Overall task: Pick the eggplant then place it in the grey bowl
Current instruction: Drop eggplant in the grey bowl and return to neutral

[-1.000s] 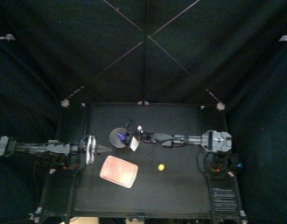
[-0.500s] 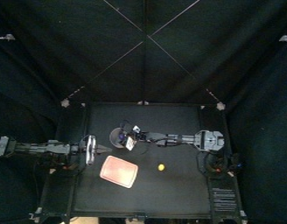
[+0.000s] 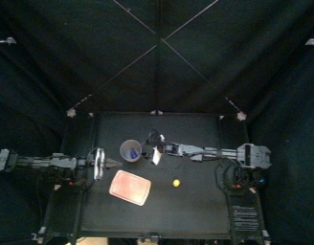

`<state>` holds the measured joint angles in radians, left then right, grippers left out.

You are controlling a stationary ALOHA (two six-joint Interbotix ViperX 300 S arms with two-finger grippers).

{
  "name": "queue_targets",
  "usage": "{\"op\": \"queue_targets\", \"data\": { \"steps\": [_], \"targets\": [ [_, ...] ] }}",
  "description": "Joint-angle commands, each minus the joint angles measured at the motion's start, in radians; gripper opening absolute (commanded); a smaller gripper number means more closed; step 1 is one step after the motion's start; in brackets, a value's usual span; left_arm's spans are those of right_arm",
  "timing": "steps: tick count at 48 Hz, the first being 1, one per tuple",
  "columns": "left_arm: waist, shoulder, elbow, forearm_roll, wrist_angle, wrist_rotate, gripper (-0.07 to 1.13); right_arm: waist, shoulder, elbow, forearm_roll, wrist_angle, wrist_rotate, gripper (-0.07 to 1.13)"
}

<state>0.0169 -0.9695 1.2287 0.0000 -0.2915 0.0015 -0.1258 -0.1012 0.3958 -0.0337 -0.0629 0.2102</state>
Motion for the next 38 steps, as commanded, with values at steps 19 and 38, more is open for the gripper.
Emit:
{"op": "queue_targets", "data": {
  "steps": [19, 38],
  "targets": [
    [0.006, 0.002, -0.012, 0.003, 0.0, 0.002, -0.03, 0.13, -0.491, 0.423, -0.081, -0.161, 0.0, 0.93],
    [0.012, 0.0, -0.008, 0.003, 0.0, 0.002, -0.03, 0.152, -0.821, 0.667, -0.097, -0.158, -0.002, 0.93]
  ]
}}
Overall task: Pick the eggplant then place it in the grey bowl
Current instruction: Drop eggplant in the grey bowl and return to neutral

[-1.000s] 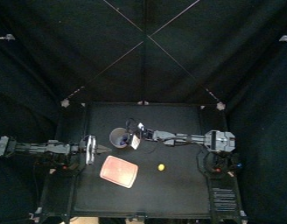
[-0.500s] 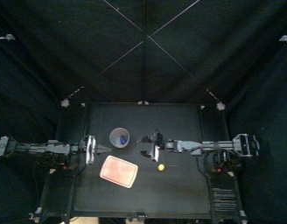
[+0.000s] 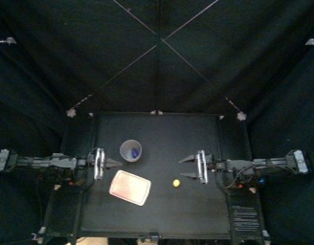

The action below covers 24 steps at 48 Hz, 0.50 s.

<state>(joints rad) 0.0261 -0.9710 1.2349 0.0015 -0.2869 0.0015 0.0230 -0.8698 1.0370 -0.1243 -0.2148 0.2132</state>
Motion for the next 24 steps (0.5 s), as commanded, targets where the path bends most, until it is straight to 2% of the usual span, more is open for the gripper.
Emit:
{"op": "queue_targets", "data": {
  "steps": [1, 24],
  "targets": [
    [0.003, 0.002, -0.014, 0.002, -0.003, 0.002, -0.03, 0.003, -0.071, 0.037, -0.009, -0.006, -0.003, 0.93],
    [0.003, -0.012, -0.014, 0.006, -0.003, 0.002, -0.03, 0.005, -0.14, 0.112, -0.046, -0.006, -0.002, 0.93]
  ]
}}
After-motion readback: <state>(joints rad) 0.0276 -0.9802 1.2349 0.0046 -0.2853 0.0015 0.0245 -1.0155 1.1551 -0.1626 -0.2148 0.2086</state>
